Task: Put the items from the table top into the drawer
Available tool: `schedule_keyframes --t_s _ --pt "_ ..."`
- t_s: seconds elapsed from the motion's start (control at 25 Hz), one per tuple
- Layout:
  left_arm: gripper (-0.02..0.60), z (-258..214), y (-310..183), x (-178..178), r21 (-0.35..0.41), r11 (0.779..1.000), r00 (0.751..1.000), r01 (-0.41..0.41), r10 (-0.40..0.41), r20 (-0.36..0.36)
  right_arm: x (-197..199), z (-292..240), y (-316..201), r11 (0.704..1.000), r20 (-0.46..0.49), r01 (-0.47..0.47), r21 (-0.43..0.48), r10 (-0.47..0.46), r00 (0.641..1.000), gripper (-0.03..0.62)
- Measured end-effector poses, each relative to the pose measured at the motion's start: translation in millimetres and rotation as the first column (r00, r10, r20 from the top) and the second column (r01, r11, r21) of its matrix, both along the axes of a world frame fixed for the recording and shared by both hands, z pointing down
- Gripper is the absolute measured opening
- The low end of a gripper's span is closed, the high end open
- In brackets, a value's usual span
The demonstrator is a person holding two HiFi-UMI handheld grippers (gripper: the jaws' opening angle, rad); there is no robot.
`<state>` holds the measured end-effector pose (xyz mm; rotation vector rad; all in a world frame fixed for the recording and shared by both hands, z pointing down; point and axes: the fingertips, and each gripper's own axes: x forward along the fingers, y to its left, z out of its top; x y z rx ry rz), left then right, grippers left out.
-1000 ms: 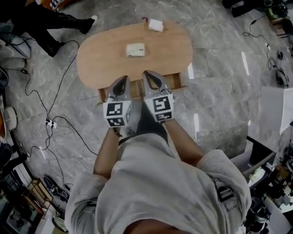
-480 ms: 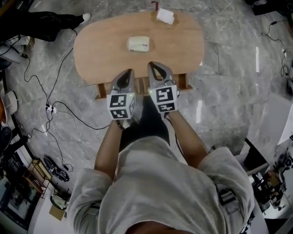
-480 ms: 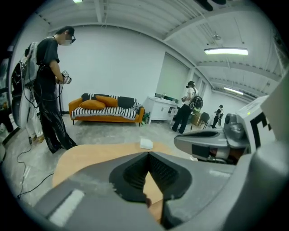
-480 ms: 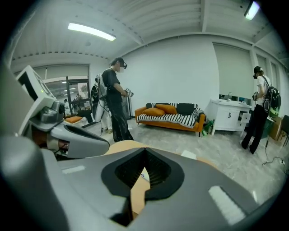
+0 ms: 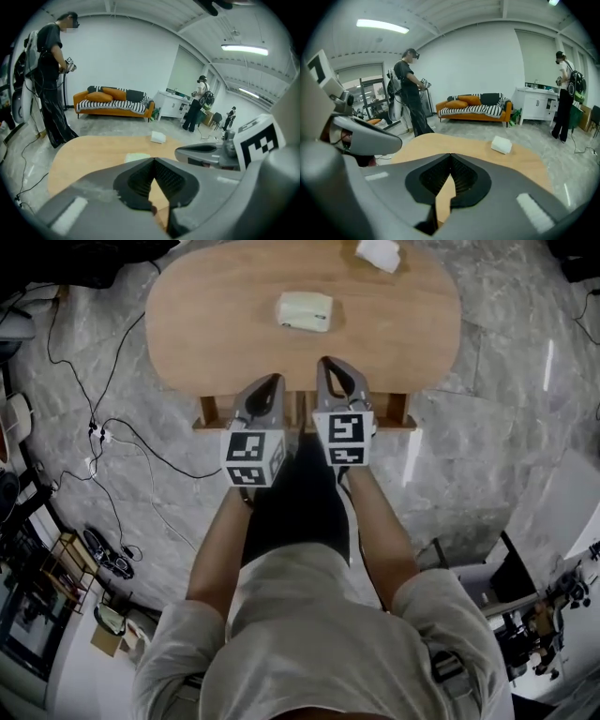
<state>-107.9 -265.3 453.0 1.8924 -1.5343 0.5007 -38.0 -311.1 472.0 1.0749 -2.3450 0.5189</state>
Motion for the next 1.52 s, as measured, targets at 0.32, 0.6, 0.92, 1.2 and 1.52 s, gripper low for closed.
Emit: schedule_keyframes --t_s 0.32,0.6,0.92,1.2,1.52 --pt "0.020 109.5 -41.9 -2.3 -0.027 0.997 0.997 -0.074 0.074 0.000 -8.9 102.3 -25.9 0.997 -0.037 -0.044 -0.063 0.042 0.998 0.008" --pt "0.020 184.2 -61.1 -8.1 -0.085 0.994 0.997 -0.073 0.072 -0.007 -7.6 185.8 -55.3 0.992 -0.028 -0.064 -0.107 0.062 0.998 0.104" --pt "0.020 205.2 -72.7 -5.0 -0.082 0.995 0.998 -0.061 0.059 -0.029 -12.5 232.1 -80.1 0.987 -0.066 -0.072 -0.145 0.063 0.996 0.145" --pt "0.020 215.6 -66.0 -7.0 -0.109 0.993 0.998 -0.041 0.036 -0.051 -22.5 263.3 -96.1 0.978 -0.088 -0.053 -0.204 0.035 0.995 0.046" --pt "0.020 218.3 -30.3 -7.3 -0.135 0.990 0.997 -0.027 0.017 -0.072 -34.6 233.1 -69.8 0.996 -0.081 0.045 -0.077 -0.051 0.995 0.009"
